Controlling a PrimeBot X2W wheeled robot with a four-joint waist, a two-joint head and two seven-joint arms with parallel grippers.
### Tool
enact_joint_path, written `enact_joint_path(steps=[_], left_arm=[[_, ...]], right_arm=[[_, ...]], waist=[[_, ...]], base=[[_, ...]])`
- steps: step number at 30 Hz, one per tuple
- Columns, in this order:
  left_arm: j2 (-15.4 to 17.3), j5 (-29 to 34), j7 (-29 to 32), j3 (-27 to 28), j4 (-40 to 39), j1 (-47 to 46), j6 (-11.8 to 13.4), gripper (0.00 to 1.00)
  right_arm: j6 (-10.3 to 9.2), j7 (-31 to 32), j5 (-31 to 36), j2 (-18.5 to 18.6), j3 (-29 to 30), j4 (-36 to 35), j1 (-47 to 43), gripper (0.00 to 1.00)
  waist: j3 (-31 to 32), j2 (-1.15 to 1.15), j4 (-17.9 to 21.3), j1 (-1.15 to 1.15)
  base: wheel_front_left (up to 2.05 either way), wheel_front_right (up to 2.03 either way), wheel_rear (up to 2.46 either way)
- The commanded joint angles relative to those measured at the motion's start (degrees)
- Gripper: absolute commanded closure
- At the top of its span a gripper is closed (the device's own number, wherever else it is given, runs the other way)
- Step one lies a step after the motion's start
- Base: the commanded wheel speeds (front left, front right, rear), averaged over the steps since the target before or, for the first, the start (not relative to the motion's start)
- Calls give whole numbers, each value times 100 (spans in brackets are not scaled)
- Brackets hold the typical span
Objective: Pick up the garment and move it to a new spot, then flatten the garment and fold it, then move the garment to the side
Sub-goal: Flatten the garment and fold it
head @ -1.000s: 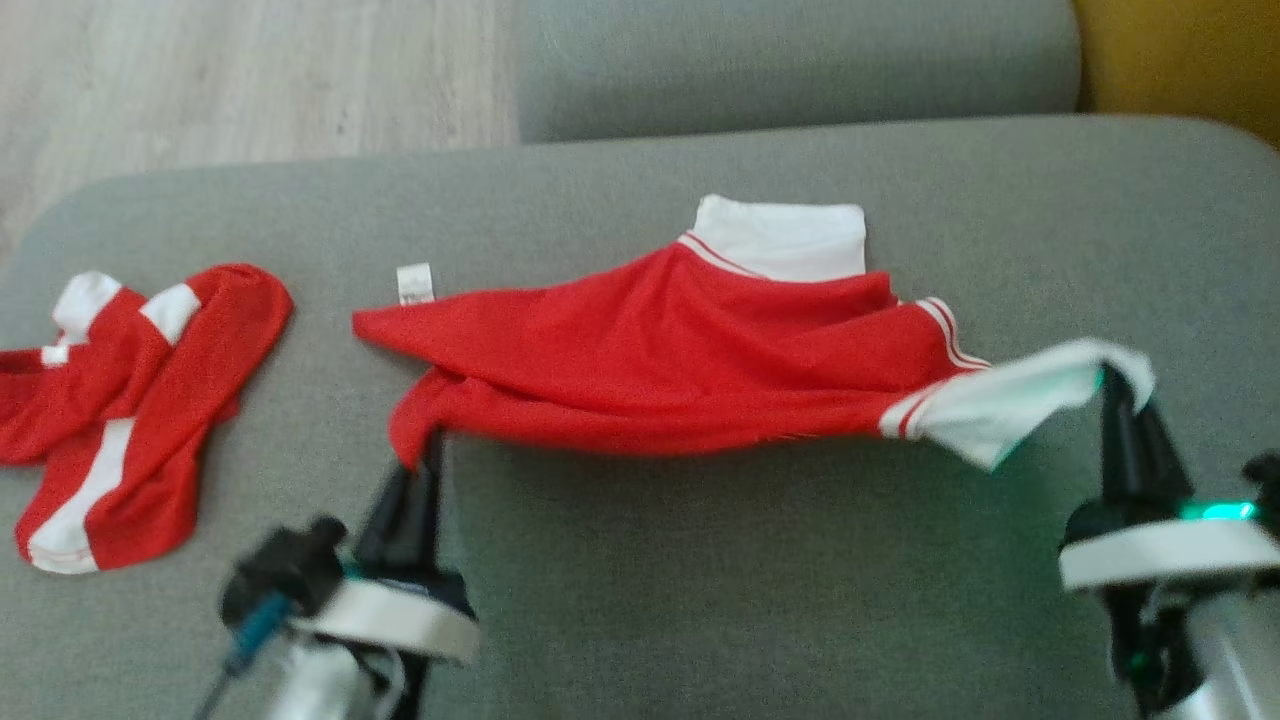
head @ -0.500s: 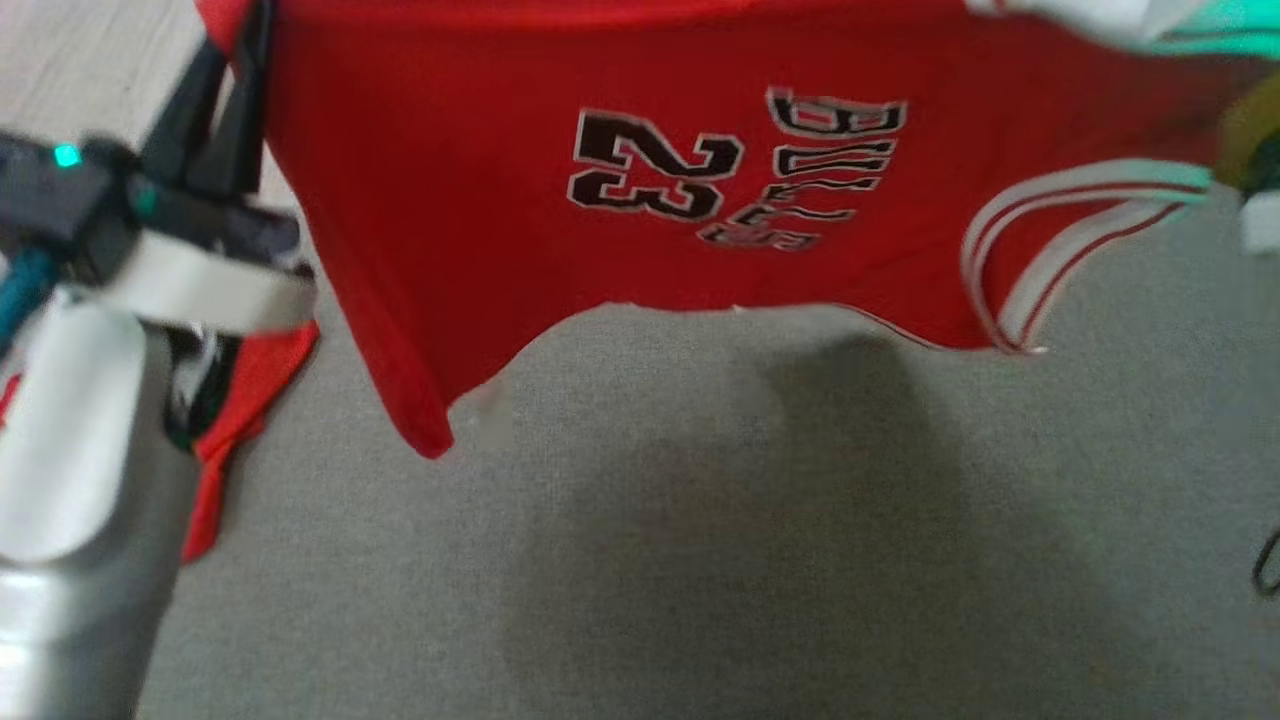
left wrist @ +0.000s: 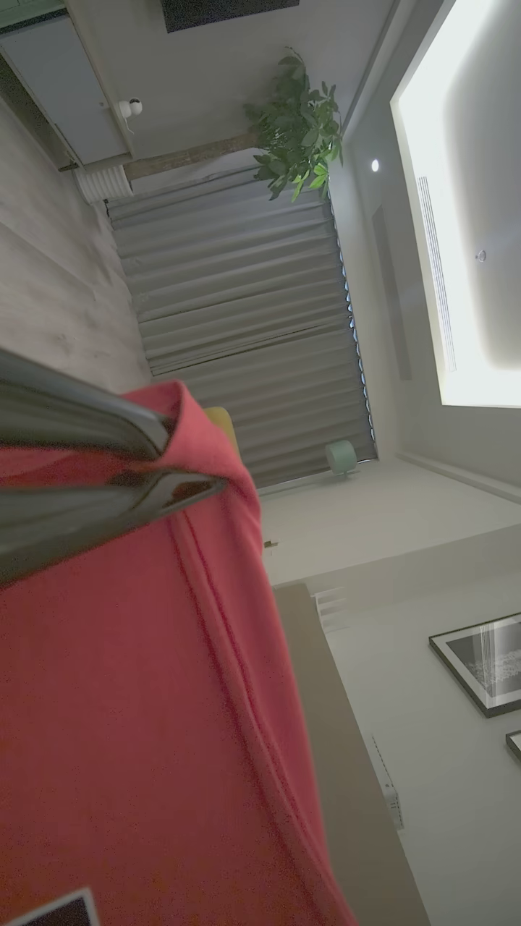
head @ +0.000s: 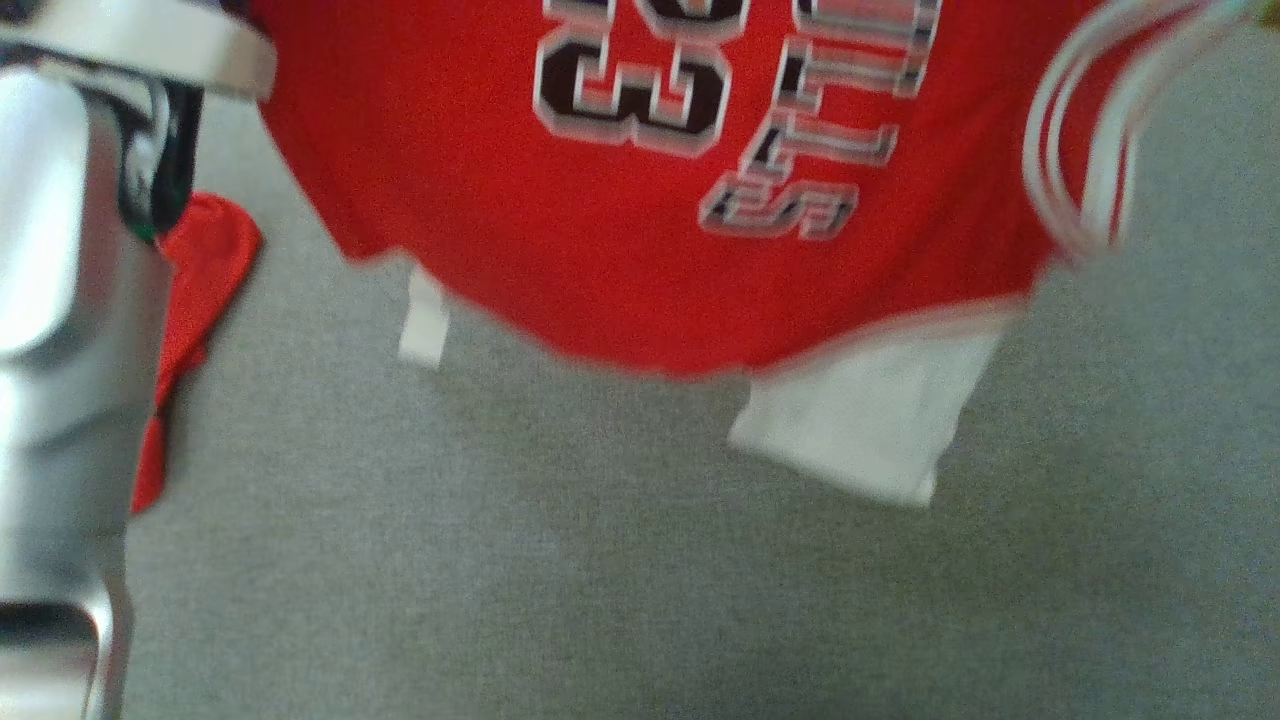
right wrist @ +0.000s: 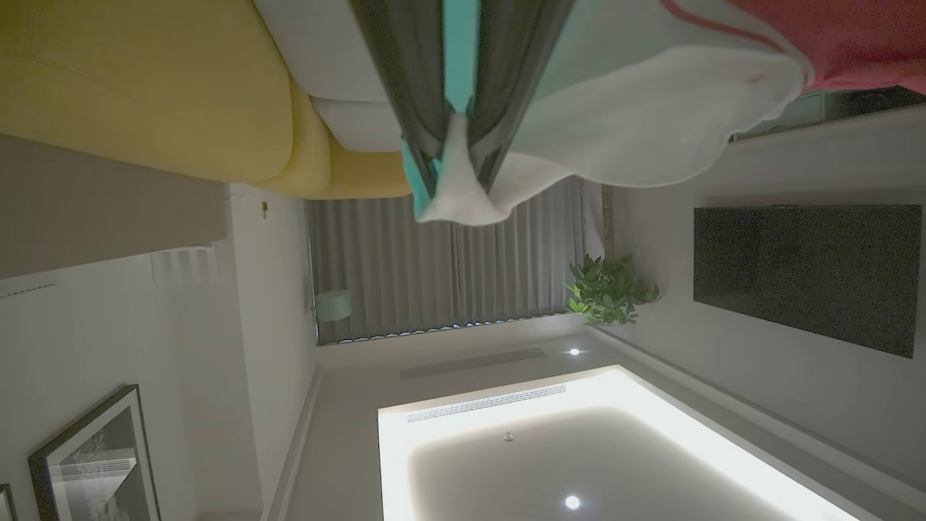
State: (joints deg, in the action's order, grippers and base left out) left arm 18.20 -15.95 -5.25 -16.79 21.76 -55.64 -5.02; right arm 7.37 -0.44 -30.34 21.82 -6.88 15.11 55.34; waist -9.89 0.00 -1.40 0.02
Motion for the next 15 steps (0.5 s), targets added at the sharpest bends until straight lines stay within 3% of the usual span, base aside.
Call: enact_joint_path(steps=[1, 9, 15], left_arm=[[198, 120, -198, 191, 76, -563, 78, 100], [22, 297, -947, 297, 798, -1489, 216, 100], [-188, 182, -972, 437, 680, -554, 81, 100]], right_arm=[[12, -234, 140, -65, -3, 49, 547, 100], [12, -1015, 347, -73, 215, 1188, 1806, 100], [12, -1177, -57, 5, 2, 1519, 999, 100]], waist=[[-497, 0, 39, -2], [-781, 0, 87, -2], [-742, 0, 185, -2]], base=[[0, 0, 0], [0, 0, 0], [0, 0, 0]])
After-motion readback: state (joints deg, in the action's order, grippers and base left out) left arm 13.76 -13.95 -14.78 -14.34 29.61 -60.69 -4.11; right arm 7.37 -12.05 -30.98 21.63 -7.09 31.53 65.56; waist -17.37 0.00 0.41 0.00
